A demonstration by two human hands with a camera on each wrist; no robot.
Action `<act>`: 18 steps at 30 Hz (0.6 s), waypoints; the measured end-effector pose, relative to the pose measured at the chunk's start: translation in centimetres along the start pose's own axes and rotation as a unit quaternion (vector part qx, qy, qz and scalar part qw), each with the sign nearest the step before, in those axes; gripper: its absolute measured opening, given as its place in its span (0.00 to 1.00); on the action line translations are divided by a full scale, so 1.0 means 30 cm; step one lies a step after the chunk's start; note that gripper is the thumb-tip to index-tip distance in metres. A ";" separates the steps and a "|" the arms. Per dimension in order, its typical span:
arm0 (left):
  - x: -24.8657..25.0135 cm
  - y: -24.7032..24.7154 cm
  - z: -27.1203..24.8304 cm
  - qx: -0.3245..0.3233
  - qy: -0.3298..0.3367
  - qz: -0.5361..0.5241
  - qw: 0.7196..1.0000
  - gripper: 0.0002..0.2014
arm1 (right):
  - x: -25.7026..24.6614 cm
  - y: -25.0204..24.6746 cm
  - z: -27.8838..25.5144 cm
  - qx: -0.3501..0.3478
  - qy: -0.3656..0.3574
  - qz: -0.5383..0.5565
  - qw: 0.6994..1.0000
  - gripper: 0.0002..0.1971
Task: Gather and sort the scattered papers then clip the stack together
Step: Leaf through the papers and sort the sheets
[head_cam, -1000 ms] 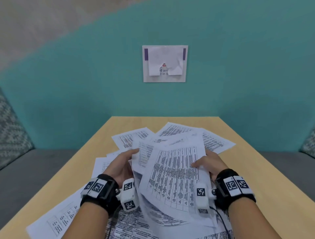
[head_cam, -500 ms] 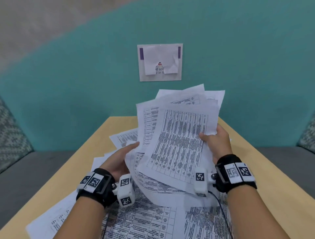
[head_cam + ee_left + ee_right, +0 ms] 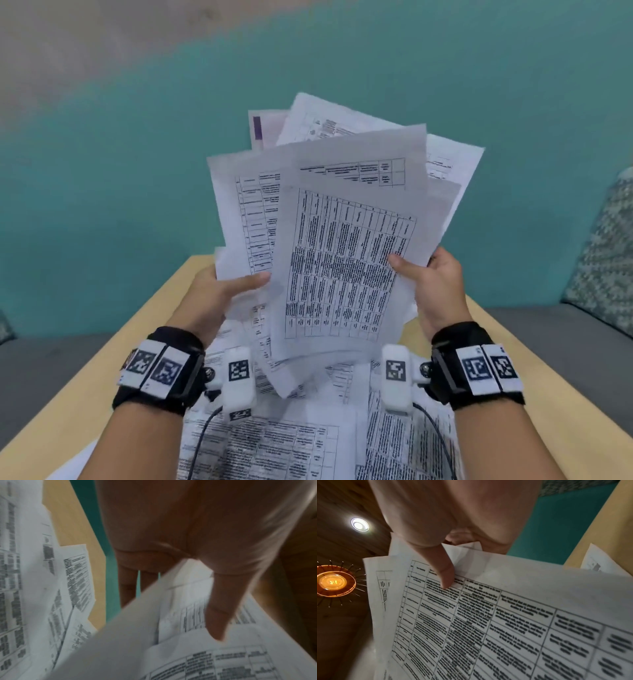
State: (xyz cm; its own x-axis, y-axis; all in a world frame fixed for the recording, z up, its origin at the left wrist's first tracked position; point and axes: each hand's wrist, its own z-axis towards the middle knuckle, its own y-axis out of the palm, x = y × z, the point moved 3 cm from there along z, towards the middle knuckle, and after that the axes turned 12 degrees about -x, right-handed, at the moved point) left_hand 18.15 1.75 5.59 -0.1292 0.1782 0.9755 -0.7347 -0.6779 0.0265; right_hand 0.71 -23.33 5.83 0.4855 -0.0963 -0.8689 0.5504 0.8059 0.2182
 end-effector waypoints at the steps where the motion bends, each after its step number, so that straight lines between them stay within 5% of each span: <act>1: 0.014 0.002 0.003 0.034 0.018 -0.001 0.999 0.20 | -0.005 0.010 -0.001 -0.004 -0.007 0.004 1.000 0.16; 4: 0.038 -0.012 0.003 0.085 0.058 0.025 0.994 0.15 | -0.022 0.042 -0.005 -0.017 -0.019 0.015 1.000 0.14; 8: 0.068 -0.022 -0.018 0.074 0.088 0.018 0.993 0.15 | -0.022 0.082 -0.008 -0.022 -0.020 -0.011 1.000 0.14; 13: 0.022 -0.024 -0.021 0.039 0.027 0.044 0.998 0.29 | 0.011 0.089 -0.022 -0.054 0.031 -0.088 0.994 0.15; 18: -0.013 -0.040 -0.005 0.095 0.019 0.039 0.995 0.19 | 0.013 0.089 -0.029 -0.075 0.053 -0.110 0.990 0.17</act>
State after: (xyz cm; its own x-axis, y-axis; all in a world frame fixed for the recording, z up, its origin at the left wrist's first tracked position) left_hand 18.97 2.60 5.15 -0.2091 0.1450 0.9671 -0.5836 -0.8120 -0.0044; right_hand 1.78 -20.72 5.70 0.2863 -0.2234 -0.9317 0.5233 0.8510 -0.0432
